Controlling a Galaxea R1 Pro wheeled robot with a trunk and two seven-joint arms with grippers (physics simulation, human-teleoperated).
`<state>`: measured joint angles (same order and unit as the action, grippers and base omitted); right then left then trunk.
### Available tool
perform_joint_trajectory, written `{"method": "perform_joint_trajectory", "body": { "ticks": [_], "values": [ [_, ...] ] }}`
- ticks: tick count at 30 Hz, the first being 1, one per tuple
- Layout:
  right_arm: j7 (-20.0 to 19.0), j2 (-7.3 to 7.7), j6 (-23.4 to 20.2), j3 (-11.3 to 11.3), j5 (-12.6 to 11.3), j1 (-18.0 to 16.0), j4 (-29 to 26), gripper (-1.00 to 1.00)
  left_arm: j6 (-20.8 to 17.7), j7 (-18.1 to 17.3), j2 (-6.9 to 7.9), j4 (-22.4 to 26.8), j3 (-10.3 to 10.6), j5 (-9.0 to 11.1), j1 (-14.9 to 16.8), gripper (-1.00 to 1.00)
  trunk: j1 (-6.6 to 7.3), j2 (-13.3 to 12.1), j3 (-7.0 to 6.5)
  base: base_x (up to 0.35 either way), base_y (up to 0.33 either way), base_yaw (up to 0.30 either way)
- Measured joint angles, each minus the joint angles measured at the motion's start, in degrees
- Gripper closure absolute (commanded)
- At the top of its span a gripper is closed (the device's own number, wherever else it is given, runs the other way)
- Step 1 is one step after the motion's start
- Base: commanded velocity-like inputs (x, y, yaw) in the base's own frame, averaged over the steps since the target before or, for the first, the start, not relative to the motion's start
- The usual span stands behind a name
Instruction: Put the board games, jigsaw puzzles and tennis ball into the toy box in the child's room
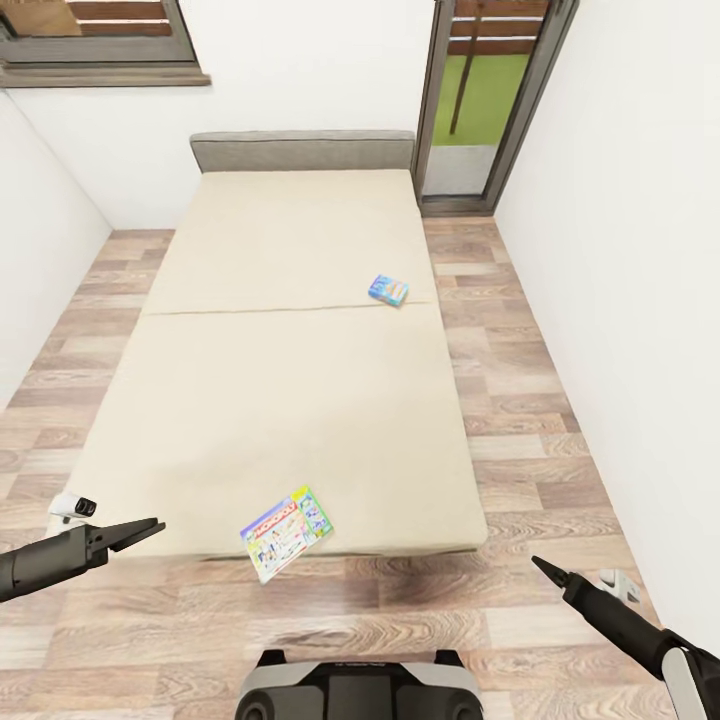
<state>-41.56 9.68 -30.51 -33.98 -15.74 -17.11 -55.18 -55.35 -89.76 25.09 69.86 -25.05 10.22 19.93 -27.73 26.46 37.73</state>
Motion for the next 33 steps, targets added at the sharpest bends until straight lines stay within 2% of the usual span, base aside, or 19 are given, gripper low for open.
{"method": "perform_joint_trajectory", "body": {
  "ticks": [21,33],
  "values": [
    [0.00,0.00,0.02,-0.03,0.03,0.00,0.00,-1.00,0.03,0.00,0.06,0.00,-0.09,0.02,0.00,-1.00,-0.01,0.00,-2.01,-0.006,0.000,0.000],
    [0.00,0.00,0.09,-0.02,0.05,0.00,0.00,-1.00,-0.02,0.00,0.11,0.00,-0.10,0.03,0.00,-1.00,0.00,0.00,-3.15,-0.057,-0.066,0.000]
  ]
}}
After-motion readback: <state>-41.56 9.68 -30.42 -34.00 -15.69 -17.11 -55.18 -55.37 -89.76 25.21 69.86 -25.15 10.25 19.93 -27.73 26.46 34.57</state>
